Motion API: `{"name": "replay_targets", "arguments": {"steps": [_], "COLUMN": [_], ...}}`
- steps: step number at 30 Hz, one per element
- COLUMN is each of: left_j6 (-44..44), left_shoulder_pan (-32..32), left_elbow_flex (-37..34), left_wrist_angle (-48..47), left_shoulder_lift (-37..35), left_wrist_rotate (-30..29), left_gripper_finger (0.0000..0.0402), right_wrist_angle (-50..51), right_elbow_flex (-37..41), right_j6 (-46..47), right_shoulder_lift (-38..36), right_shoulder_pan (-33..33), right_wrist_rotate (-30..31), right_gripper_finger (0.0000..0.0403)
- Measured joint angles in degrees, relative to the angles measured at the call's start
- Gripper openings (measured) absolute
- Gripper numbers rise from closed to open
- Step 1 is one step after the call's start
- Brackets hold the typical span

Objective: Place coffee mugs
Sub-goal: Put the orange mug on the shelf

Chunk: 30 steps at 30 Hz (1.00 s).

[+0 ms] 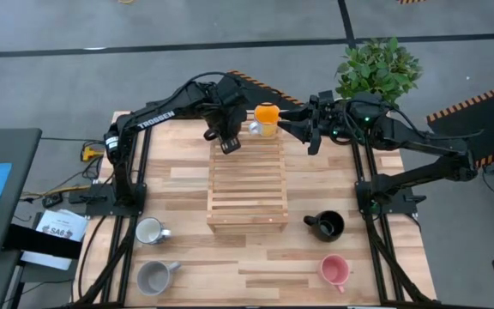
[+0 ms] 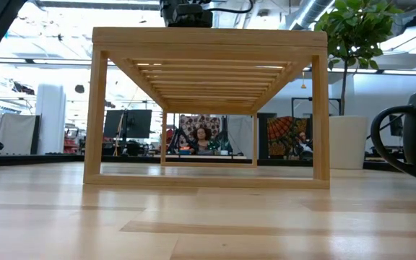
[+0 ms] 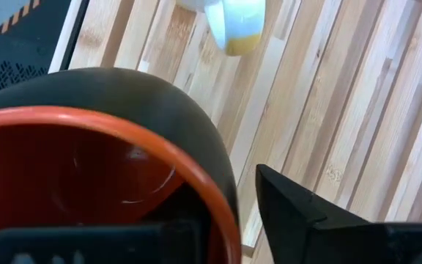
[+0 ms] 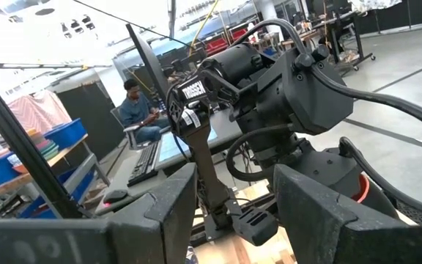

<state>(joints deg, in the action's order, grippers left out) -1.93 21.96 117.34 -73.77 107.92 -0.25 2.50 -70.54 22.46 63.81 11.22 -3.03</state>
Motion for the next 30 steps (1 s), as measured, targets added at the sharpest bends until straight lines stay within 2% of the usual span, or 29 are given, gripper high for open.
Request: {"name": "replay_targets", "arguments": {"steps": [12,27,30], "left_j6": [1.1,-0.7,-2.1], "left_shoulder_pan": [0.1,0.2,0.2], "left_elbow_flex": [0.3,8.2,9.2], "left_wrist_angle": [-0.2,-0.2,-0.1], "left_shoulder_lift": [0.0,-0.1,-0.1], "left_wrist_rotate": [0.0,-2.8,-5.1], "left_gripper_finger": [0.0148,0.0153,0.0153], "right_wrist_angle": [-0.4,-0.4,-0.4], "right_elbow_flex": [0.0,0.0,0.0], "right_j6": [0.0,0.0,0.0], "right_shoulder_lift": [0.0,0.0,0.0], "right_shoulder_pan": [0.0,0.0,0.0], "right_wrist_rotate": [0.0,0.0,0.0], "right_gripper_finger": [0.0207,0.0207,0.0207]}}
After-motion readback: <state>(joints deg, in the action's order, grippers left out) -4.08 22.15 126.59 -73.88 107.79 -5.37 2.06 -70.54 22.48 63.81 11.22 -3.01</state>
